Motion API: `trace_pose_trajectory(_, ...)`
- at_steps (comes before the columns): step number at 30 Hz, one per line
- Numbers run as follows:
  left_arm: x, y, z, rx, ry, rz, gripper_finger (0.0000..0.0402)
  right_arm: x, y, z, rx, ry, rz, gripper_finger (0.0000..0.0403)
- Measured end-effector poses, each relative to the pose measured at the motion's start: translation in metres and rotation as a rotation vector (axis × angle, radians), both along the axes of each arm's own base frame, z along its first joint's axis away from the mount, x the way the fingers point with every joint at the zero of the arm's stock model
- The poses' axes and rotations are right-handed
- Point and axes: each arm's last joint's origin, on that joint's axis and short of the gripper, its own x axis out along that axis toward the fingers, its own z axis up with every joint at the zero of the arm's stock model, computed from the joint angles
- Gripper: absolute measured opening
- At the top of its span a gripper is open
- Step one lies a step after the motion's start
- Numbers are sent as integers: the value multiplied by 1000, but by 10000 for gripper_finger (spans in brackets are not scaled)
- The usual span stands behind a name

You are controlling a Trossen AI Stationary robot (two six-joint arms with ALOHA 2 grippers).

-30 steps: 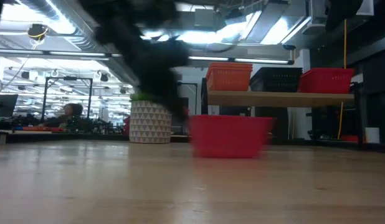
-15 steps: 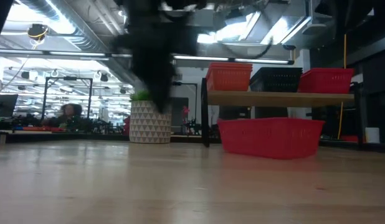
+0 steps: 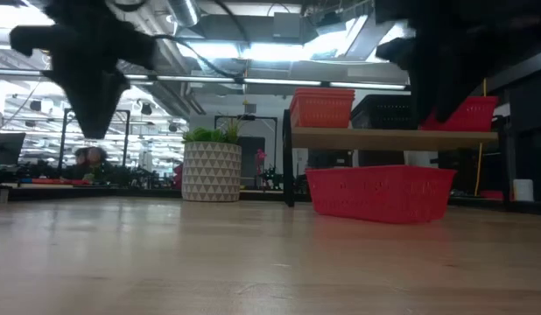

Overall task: Stack baskets on shelf by color
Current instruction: Stack the red bin on top of the stacked red bins on the shelf

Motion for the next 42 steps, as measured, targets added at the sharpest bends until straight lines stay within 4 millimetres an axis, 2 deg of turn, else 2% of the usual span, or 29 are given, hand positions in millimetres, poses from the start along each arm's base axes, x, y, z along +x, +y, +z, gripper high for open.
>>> trace_pose_trajectory(5,-38,0,-10,-2,-219,47,118,11,-5,-18,7,73,8,123)
trace_pose_trajectory(8,-57,1,-17,1,-315,38,118,18,-6,-24,16,60,8,123)
trace_pose_trajectory(15,-88,8,-31,-4,-557,43,118,27,-7,-45,58,130,22,123)
trace_pose_trajectory(22,-106,14,-46,-5,-794,-35,118,33,-9,-59,25,168,28,123)
trace_pose_trajectory(30,-121,19,-72,-13,-940,-49,118,42,-18,-85,5,230,-11,123)
trace_pose_trajectory(36,-122,19,-63,66,-1081,-193,118,45,-23,-90,3,242,-30,120)
trace_pose_trajectory(39,-124,20,-59,90,-1119,-218,118,45,-24,-90,6,238,-53,95)
trace_pose_trajectory(42,-124,19,-59,77,-1124,-232,118,45,-23,-90,11,239,-56,34)
